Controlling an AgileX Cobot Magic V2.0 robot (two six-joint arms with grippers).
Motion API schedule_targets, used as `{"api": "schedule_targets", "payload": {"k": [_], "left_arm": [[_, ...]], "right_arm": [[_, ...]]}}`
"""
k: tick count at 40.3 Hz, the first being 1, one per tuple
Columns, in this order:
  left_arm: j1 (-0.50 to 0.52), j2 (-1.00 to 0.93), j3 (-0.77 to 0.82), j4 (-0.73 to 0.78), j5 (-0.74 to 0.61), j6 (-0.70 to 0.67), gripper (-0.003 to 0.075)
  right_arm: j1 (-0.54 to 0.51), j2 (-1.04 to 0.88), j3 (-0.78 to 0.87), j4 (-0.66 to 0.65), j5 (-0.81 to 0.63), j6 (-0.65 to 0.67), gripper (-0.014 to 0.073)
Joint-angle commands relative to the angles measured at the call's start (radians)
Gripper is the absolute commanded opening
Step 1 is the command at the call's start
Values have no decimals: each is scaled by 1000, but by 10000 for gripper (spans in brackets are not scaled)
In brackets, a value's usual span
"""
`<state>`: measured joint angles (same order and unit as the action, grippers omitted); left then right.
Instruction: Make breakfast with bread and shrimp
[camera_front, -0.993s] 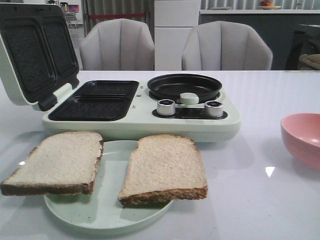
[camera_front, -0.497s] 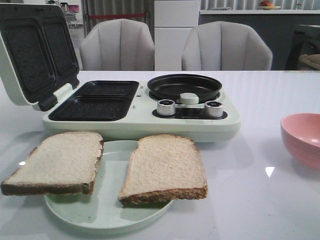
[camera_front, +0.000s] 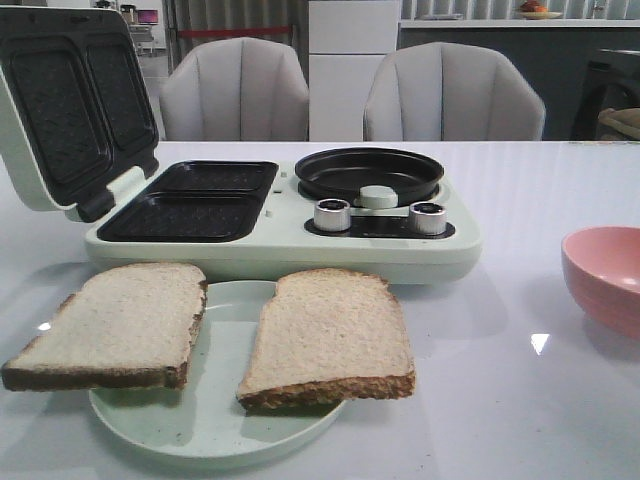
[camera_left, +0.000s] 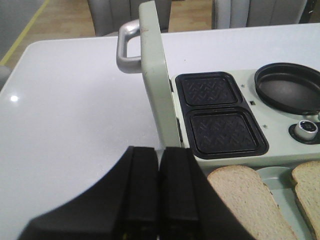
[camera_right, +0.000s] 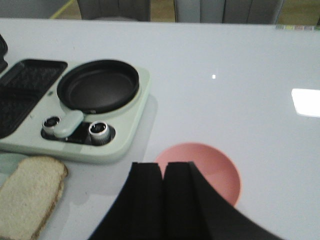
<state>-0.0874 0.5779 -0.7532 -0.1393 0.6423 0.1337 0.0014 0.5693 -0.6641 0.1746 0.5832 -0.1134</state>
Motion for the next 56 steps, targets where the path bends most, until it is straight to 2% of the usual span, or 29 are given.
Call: {"api": "schedule_targets", "payload": {"k": [1, 5, 7, 10, 16, 18, 22, 27, 35, 43, 46, 52, 56], "left_arm": [[-6, 33, -33, -17, -66, -12, 102], [-6, 51, -33, -17, -66, -12, 106], [-6, 53, -32, -15, -66, -12, 132], [-6, 53, -27, -8, -70, -12, 234], [-6, 53, -16, 1, -72, -12, 557], [-6, 53, -16, 1, -63, -4, 604], [-30, 53, -16, -2, -49, 48, 615], [-123, 53, -7, -2, -49, 130, 615], [-382, 53, 103, 7, -69, 363, 615], [-617, 134, 232, 256, -129, 380, 615], [-698, 218, 236, 402, -131, 285, 615], [-865, 426, 236, 957, -65, -225, 614], [-924, 564, 236, 1155, -52, -428, 614]], "right_arm": [[-1, 48, -21, -19, -38, -5, 36], [-1, 83, -21, -48, -6, -5, 42], [-1, 94, -21, -54, 2, -5, 83], [-1, 103, -21, -57, 5, -5, 189], [-1, 103, -21, -57, -2, -5, 470], [-1, 103, -21, -57, -2, -5, 525], [-1, 103, -21, -57, -3, -5, 550], [-1, 103, -21, -57, 0, -5, 550], [-1, 103, -21, -57, 0, -5, 550], [-1, 103, -21, -57, 0, -5, 550], [-1, 103, -21, -57, 0, -5, 550], [-1, 103, -21, -57, 0, -5, 550], [-1, 103, -21, -57, 0, -5, 550]]}}
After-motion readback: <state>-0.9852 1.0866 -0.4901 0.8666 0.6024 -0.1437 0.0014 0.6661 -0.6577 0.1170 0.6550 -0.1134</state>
